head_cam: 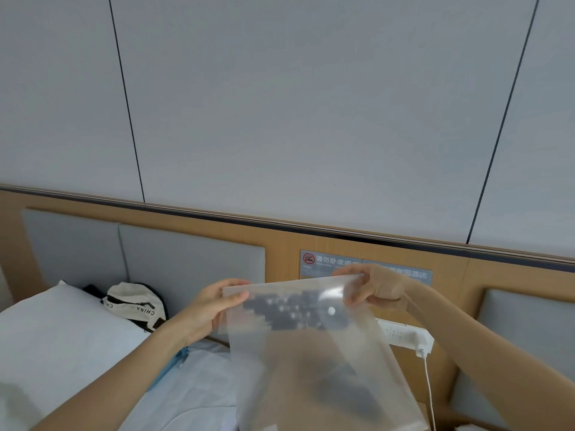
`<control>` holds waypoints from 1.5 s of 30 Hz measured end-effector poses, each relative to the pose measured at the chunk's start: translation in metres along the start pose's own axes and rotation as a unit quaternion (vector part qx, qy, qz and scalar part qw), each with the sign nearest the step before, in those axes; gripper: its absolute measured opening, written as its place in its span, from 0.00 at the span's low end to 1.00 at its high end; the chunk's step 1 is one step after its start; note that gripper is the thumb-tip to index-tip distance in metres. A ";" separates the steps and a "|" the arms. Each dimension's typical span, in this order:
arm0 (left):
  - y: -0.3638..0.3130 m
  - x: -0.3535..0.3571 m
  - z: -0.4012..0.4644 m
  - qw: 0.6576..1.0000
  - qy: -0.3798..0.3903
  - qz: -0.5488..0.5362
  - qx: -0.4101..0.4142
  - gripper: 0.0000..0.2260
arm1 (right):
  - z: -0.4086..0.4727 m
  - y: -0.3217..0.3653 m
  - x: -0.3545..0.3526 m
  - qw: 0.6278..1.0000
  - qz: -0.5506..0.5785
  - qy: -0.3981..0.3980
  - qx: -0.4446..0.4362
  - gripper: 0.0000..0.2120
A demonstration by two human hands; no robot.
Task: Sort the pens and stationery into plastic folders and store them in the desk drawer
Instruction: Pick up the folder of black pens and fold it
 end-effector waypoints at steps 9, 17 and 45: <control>-0.021 0.011 -0.009 0.980 -0.045 0.163 0.107 0.11 | -0.011 -0.004 0.018 0.891 -0.452 0.042 0.021 0.38; -0.033 0.032 -0.017 0.969 -0.002 0.200 0.144 0.09 | -0.014 0.008 0.057 0.844 -0.526 0.099 -0.006 0.21; -0.031 0.073 -0.043 0.878 -0.176 0.290 0.339 0.19 | -0.015 0.025 0.050 0.963 -0.134 -0.222 -0.075 0.20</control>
Point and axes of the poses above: each hand's wrist, its own z-axis towards the middle knuckle, its own x-axis out of the palm, y = z × x, the point moved 8 cm from there along z, towards the middle knuckle, and after that the axes turned 4 degrees about -y, right-handed, at the moved point
